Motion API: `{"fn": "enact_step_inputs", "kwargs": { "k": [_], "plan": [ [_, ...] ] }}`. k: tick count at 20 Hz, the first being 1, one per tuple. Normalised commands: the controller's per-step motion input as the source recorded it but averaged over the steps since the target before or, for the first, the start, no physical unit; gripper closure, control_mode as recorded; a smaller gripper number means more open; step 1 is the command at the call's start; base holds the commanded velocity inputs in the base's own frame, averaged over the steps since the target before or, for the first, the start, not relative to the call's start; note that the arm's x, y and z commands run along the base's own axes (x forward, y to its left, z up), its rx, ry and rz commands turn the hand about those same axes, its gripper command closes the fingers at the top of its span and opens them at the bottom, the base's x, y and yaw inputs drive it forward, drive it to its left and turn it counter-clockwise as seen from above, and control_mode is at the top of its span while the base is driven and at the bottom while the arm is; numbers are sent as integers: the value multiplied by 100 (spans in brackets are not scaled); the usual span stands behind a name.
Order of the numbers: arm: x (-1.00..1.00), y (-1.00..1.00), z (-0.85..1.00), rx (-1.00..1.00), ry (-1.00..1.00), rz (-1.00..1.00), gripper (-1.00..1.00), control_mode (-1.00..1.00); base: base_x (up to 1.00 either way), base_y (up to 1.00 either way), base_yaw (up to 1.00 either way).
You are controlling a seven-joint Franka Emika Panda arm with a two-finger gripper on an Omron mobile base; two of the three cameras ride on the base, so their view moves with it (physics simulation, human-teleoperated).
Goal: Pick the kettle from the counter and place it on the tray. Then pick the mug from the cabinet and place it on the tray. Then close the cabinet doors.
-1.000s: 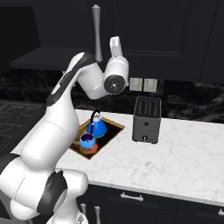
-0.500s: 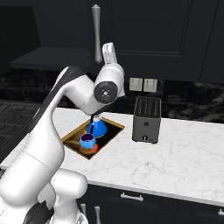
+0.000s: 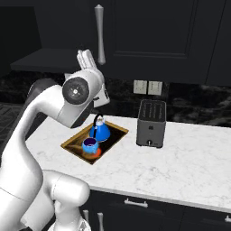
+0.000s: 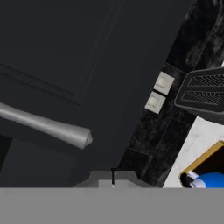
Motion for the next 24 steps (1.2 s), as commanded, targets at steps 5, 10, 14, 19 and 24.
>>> {"fn": "enact_step_inputs", "kwargs": {
  "k": [5, 10, 14, 19, 24],
  "plan": [
    [0, 53, -29, -26, 5, 1, 100, -100, 0, 0, 0],
    [1, 71, -57, -19, 2, 0, 100, -100, 0, 0, 0],
    [1, 64, -41, -17, 1, 1, 100, -100, 0, 0, 0],
    [0, 47, -18, -24, 9, 11, 100, -100, 0, 0, 0],
    [-29, 50, -4, -32, 6, 3, 100, -100, 0, 0, 0]
  ]
}}
